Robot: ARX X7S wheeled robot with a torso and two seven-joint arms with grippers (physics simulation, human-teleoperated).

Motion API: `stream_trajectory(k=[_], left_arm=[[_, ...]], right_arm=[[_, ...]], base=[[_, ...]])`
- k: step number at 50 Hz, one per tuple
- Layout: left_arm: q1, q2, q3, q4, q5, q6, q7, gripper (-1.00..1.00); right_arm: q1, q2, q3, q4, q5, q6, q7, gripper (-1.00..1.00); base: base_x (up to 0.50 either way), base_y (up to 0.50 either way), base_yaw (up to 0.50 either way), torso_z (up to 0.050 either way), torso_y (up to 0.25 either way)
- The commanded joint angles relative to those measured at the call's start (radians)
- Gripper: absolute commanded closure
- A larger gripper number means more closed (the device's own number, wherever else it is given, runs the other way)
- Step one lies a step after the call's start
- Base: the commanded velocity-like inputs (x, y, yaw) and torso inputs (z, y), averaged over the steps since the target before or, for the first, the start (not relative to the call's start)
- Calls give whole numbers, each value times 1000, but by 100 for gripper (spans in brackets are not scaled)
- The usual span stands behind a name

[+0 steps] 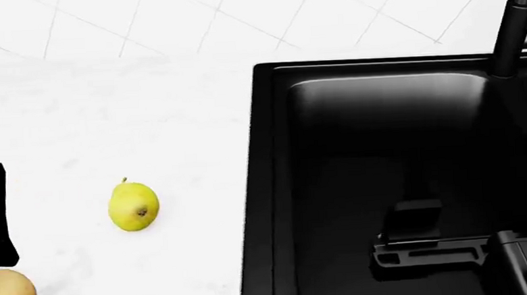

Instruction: There is a mixed pile of frozen fruits and vegetables on the counter. Locate all the frozen vegetables and place the items in a bowl on the counter. Take all the frozen fruits and defrost them in a running sink.

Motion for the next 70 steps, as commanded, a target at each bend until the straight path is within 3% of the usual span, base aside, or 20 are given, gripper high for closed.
stream_trajectory(k=[1, 34, 43, 70], left_arm=[[14, 10, -29, -2, 18, 38, 35, -100], [24, 14, -12, 0, 32, 50, 38, -100], [33, 15, -11, 0, 35, 56, 42, -100], [37, 9, -6, -5, 39, 66, 48, -100]], right_arm=[[-9, -25, 28, 7, -19, -7, -38, -100], [62, -72, -91, 64, -29, 30, -85, -100], [292, -113, -253, 173, 50, 166, -131, -100], [472, -223, -454, 457, -14, 272, -336, -100]], base=[[-1, 500, 0, 0, 0], [-1, 469, 0, 0, 0], [0, 0, 0, 0, 0], [0, 0, 0, 0, 0]])
